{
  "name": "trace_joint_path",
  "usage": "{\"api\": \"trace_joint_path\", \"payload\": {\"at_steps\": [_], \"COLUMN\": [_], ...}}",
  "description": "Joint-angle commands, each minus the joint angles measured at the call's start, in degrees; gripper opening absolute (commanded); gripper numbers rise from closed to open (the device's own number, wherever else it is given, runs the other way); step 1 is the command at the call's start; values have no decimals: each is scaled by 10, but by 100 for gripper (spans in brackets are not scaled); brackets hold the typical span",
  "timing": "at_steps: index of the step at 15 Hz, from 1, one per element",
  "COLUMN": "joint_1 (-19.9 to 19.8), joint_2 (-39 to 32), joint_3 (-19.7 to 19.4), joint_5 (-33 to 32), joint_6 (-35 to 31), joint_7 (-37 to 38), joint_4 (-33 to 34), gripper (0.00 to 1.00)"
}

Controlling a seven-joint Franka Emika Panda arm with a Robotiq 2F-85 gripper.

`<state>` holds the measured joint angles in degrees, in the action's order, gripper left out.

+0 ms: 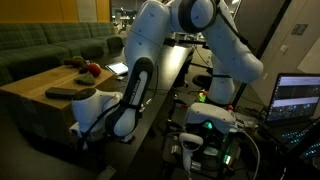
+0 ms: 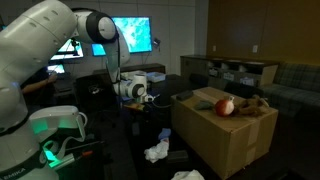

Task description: Pick up all the objects on the box and put them on table, then pick up the all the objects on the table and put them on the box

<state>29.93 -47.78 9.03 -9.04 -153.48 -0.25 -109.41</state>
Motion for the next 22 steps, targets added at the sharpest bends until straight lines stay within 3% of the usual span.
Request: {"api": "trace_joint_path", "payload": {"at_steps": [1,11,17,22], "joint_1": [-3,20,-18,-85], "joint_2": [21,7,-12,-34], "joint_3": [-16,-106,-86,-35], "joint_5": [-11,-7,6,2], "joint_6": [-34,-185,-231,-243], "joint_7": [34,94,67,14], "joint_4": [-9,-20,-29,-25], "gripper": [100,100,100,100]}}
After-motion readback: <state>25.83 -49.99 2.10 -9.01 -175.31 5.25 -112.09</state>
